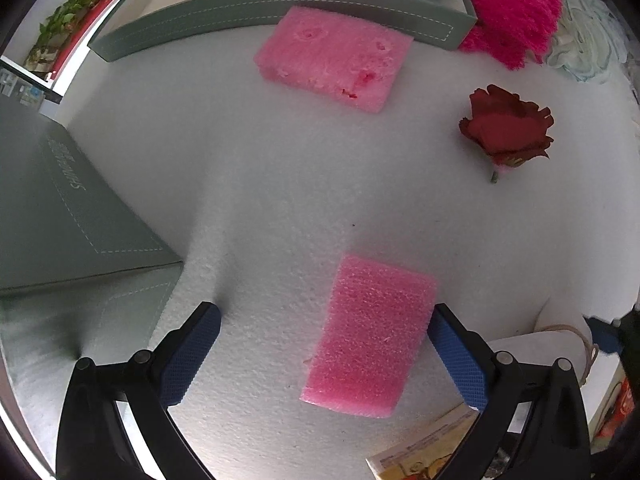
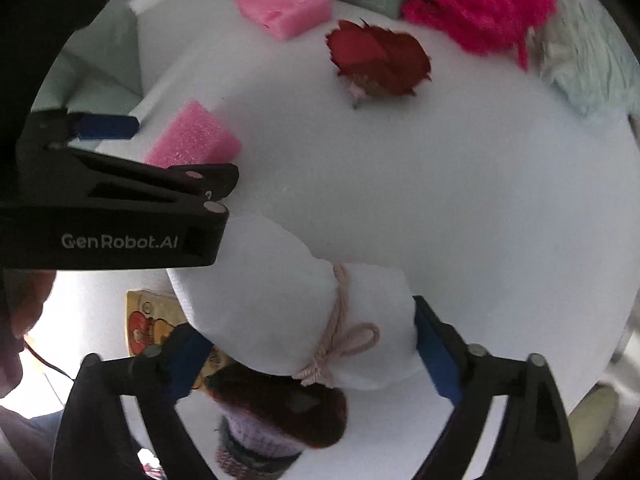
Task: Organize soft objects
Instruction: 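Grasp the pink sponge with the left tool while the right tool grasps the white drawstring pouch, then lift the pink sponge and white pouch and carry them toward the white box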
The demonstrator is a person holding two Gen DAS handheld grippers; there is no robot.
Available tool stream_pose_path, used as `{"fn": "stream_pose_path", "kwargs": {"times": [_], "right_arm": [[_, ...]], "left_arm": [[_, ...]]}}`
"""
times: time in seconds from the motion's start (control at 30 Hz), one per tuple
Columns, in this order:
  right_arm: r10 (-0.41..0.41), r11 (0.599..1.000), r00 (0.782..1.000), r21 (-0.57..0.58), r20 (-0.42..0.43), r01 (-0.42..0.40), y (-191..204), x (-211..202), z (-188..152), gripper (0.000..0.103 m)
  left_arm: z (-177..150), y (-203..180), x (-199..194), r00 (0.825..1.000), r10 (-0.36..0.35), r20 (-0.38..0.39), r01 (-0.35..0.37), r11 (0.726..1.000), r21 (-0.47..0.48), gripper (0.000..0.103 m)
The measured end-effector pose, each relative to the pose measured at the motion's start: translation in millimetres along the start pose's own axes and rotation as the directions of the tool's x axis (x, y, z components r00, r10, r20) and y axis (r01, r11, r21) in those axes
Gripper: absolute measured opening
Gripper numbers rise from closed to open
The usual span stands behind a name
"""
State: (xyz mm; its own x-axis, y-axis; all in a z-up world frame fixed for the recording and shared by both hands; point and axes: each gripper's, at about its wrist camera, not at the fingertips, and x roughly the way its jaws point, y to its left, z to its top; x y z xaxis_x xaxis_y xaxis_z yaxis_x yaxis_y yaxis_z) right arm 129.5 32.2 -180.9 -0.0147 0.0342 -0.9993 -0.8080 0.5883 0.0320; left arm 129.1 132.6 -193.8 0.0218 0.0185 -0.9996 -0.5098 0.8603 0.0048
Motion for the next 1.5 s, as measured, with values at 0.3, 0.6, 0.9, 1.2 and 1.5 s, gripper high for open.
{"fn": "stream_pose_path", "kwargs": {"times": [0.3,0.6,0.9,1.2,1.5], "right_arm": [[0.01,0.982,0.999,0.188,0.044,-0.018,-26,-19,-17,0.069],[0.066,0.911,0.992,0.398,0.11,-0.105,-53,-54,-50,0.069],[0.084,0.859,0.985,0.489,0.153,-0.149,-55,-88,-72,0.069],[0.067,0.849,0.984,0.509,0.163,-0.142,-20,-111,-87,0.069],[0.066,0.841,0.983,0.52,0.17,-0.147,13,-124,-92,0.069]], "left_arm": [[10,-19,-8,1.0,-0.008,-0.01,0.008,0.999,0.046,0.085],[-3,-38,-31,0.998,-0.054,-0.016,0.056,0.989,0.136,0.045],[-43,-33,-80,0.993,-0.111,0.046,0.098,0.972,0.214,0.045],[-80,3,-107,0.986,-0.144,0.079,0.117,0.953,0.279,0.045],[-120,26,-130,0.981,-0.181,0.072,0.15,0.938,0.312,0.045]]}}
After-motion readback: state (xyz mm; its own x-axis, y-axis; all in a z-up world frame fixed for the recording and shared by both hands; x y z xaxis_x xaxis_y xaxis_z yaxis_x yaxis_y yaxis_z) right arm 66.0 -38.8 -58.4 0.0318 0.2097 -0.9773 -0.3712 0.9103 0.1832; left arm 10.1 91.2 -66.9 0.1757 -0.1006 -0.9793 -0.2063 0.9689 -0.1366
